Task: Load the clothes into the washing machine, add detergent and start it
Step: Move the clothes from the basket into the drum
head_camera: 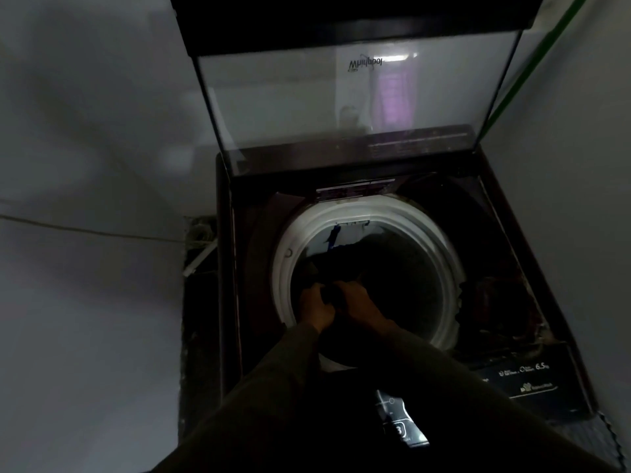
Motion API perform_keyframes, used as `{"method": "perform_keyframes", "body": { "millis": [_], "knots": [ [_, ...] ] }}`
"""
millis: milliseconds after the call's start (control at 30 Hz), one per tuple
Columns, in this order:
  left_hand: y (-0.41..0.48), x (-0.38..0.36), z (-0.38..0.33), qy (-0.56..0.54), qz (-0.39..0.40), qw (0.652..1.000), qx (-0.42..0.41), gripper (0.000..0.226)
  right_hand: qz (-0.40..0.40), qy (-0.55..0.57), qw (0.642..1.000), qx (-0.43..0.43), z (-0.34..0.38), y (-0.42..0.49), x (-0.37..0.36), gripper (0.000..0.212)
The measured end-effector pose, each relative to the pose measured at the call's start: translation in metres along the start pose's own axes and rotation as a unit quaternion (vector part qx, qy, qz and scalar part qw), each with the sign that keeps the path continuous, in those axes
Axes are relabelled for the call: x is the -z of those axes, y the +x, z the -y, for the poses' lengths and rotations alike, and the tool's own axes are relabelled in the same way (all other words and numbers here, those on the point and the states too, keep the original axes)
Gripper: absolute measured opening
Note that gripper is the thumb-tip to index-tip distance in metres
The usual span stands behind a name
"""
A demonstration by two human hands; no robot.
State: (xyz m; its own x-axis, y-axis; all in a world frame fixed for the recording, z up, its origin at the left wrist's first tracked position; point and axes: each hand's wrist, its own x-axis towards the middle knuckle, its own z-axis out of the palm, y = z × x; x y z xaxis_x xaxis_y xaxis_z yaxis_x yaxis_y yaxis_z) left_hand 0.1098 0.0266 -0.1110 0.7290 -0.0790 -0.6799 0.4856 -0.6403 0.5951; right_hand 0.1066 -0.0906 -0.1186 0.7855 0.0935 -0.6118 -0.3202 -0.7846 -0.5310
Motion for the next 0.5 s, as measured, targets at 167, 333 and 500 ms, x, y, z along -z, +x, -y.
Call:
{"method": "perform_keyframes", "body": {
  "millis": [167,333,500],
  "knots": [
    [-0.002,-0.001,-0.001,-0.002,0.000,1.000,-0.011,0.044,-0.007,-0.020,1.000,0.010,0.005,-0.006,0.001,0.037],
    [-0.001,-0.004,0.003,0.061,-0.005,0.997,-0.050,0.040,-0.015,-0.048,0.999,0.007,-0.001,-0.013,0.001,0.036],
    [-0.008,-0.002,-0.005,0.167,-0.028,0.977,-0.133,0.045,-0.036,-0.106,0.994,-0.009,-0.007,-0.032,0.021,0.047]
  ]
}}
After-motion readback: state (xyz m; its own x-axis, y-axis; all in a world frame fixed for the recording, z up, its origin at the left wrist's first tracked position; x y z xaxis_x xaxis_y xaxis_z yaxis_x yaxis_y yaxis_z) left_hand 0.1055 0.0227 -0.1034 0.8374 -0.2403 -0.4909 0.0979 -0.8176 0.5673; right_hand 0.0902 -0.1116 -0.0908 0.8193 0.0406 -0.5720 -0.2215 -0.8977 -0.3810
